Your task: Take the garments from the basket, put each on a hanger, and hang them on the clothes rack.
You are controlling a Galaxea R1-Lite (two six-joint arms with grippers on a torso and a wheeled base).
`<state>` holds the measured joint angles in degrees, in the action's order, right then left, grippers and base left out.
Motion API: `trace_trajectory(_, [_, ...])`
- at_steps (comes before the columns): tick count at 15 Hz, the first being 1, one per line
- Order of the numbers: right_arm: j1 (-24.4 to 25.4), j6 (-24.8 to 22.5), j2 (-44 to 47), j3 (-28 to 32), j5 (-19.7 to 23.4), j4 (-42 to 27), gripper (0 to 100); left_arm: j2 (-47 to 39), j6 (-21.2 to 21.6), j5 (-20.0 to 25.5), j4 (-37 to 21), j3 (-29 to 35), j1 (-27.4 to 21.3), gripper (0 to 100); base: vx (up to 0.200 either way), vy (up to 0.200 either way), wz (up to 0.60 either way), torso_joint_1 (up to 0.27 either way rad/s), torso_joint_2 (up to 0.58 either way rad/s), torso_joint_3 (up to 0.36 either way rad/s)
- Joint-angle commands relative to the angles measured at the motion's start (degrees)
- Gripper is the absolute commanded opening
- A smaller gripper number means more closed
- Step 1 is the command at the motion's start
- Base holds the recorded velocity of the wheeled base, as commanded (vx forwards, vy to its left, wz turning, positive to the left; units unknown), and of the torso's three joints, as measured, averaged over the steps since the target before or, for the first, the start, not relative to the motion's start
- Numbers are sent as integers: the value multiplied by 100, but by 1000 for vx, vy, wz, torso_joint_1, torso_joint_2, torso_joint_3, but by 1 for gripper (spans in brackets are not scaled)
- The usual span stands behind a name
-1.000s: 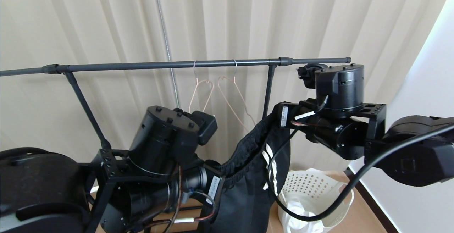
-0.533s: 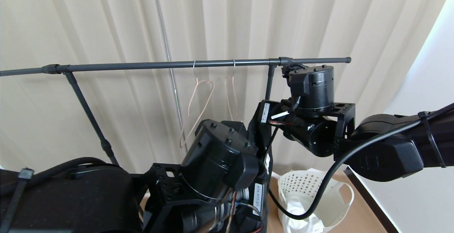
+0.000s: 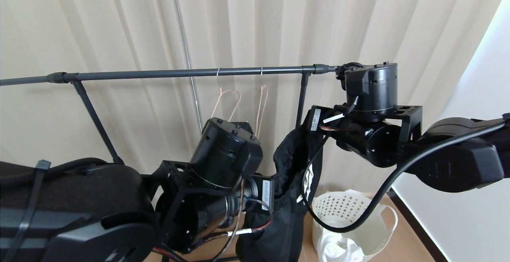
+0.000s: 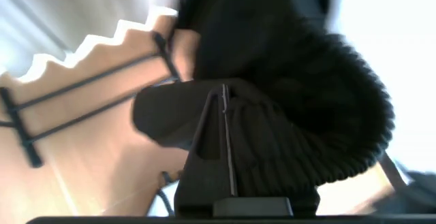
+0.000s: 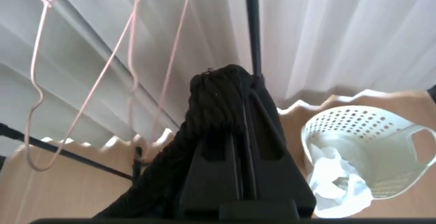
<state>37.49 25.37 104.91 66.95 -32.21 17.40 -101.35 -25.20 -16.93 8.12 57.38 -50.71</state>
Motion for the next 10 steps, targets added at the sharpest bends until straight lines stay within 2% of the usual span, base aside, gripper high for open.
trace_trajectory(1, [-84,-102,-437,-24,-14,-237,0,-42,279,-3,41,98,457,0,0,0,0,0,0,0])
trace_trajectory(6, [-66,-832,-806,-525,-154,-412,0,-719,569,-3,58,1135,1116,0,0,0,0,0,0,0])
trace_trajectory(8, [-13,-990,-779,-569,-435,-421,0,-913,577,-3,58,1337,1187,0,0,0,0,0,0,0])
trace_trajectory(10, [-13,-1060,-806,-578,-471,-421,0,-957,577,-12,58,1416,1204,0,0,0,0,0,0,0])
